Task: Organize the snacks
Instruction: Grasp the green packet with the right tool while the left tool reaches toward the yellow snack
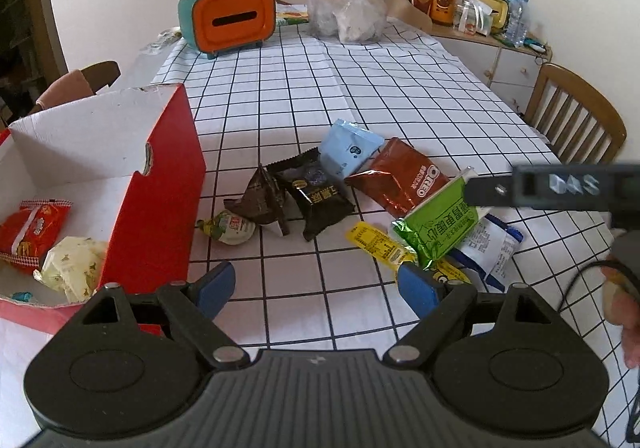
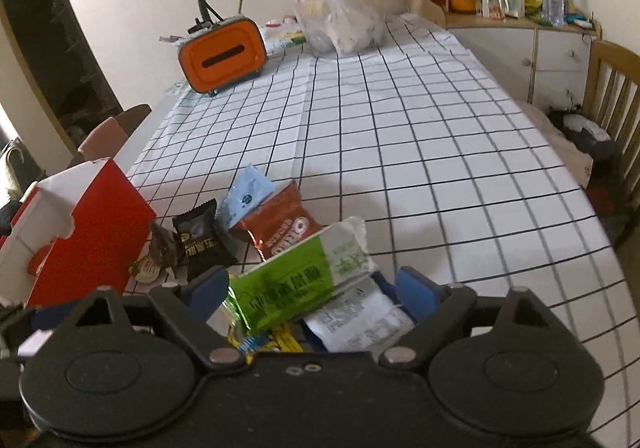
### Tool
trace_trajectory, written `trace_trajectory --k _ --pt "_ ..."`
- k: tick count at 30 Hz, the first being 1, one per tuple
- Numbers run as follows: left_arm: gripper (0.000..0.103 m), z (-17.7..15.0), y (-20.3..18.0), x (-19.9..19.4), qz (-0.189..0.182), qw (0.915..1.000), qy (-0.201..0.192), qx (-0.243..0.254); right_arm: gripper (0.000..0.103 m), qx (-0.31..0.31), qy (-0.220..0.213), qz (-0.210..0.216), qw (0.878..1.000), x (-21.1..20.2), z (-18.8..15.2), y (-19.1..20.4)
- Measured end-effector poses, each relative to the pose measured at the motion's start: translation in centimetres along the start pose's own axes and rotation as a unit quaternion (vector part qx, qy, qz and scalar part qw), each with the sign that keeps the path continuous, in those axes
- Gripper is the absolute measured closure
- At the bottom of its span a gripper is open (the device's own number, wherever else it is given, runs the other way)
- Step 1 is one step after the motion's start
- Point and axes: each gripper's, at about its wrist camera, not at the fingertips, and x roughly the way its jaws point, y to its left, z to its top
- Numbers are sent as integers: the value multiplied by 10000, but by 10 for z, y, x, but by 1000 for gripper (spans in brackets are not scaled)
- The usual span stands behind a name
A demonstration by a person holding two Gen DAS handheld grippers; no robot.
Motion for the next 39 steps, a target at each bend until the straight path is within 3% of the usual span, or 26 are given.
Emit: trace_trajectory --k 9,20,33,39 --pt "14 -17 8 -12 -92 9996 -259 101 35 1044 321 -187 9938 35 6 10" --pt "14 -24 20 -11 -214 9995 -225 87 48 1174 410 -672 9900 58 4 12" --pt "14 -24 20 -1 -110 9999 -93 63 80 936 75 -280 9952 36 -1 1" --pt "14 -18 5 7 -43 9999 4 152 83 985 -60 69 9951 26 -8 -17"
